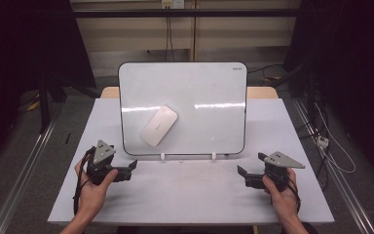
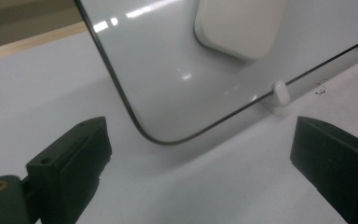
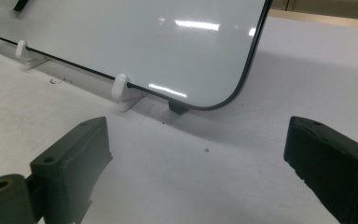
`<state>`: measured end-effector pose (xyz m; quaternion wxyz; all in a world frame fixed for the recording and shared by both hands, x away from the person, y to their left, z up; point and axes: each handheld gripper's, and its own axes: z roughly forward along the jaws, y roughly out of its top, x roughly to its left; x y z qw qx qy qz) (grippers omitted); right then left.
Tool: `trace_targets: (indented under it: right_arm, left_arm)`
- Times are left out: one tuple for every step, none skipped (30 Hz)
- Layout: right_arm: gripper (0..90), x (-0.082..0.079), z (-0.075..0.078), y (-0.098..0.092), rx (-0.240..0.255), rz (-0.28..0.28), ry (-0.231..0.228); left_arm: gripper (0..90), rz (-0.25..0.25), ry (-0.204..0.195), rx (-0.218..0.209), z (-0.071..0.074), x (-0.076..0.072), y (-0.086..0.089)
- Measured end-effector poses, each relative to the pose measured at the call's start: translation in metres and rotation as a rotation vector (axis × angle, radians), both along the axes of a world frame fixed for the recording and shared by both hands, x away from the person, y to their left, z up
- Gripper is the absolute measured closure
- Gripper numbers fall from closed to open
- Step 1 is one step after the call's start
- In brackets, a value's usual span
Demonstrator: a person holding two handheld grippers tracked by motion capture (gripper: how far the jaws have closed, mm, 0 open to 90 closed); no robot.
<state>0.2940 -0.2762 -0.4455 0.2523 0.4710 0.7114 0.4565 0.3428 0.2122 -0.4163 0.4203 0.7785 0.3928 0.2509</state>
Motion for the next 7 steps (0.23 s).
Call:
trace_targets:
  right_arm:
    - [7.3, -0.0001, 0.0000, 0.0001, 0.000, -0.001, 0.000]
    - [7.2, -0.0002, 0.0000, 0.0003, 0.002, -0.004, 0.000]
    - [7.2, -0.0003, 0.0000, 0.0001, 0.003, -0.004, 0.001]
    - [7.2, -0.0002, -0.0002, -0.0002, 0.003, -0.004, 0.002]
    - [7.3, 0.0001, -0.0005, -0.0007, 0.001, -0.003, 0.002]
    - [7.3, 0.0003, -0.0007, -0.0010, 0.002, -0.004, 0.003]
    - [7.3, 0.0004, -0.0006, -0.0011, 0.003, -0.003, 0.004]
  left_arm:
    - [4.9, 0.005, -0.005, -0.003, -0.0016, -0.0018, 0.0012]
    - [5.0, -0.001, -0.020, 0.004, -0.0011, -0.0031, 0.0025]
    - [4.9, -0.008, -0.036, 0.013, 0.0003, -0.0043, 0.0039]
    - [4.8, -0.002, -0.047, 0.009, 0.0012, -0.0053, 0.0048]
    - [4.7, 0.007, -0.040, 0.002, 0.0019, -0.0059, 0.0059]
    - [4.6, 0.007, -0.031, -0.010, 0.0014, -0.0062, 0.0068]
    - [4.5, 0.004, -0.023, -0.014, 0.0006, -0.0065, 0.0075]
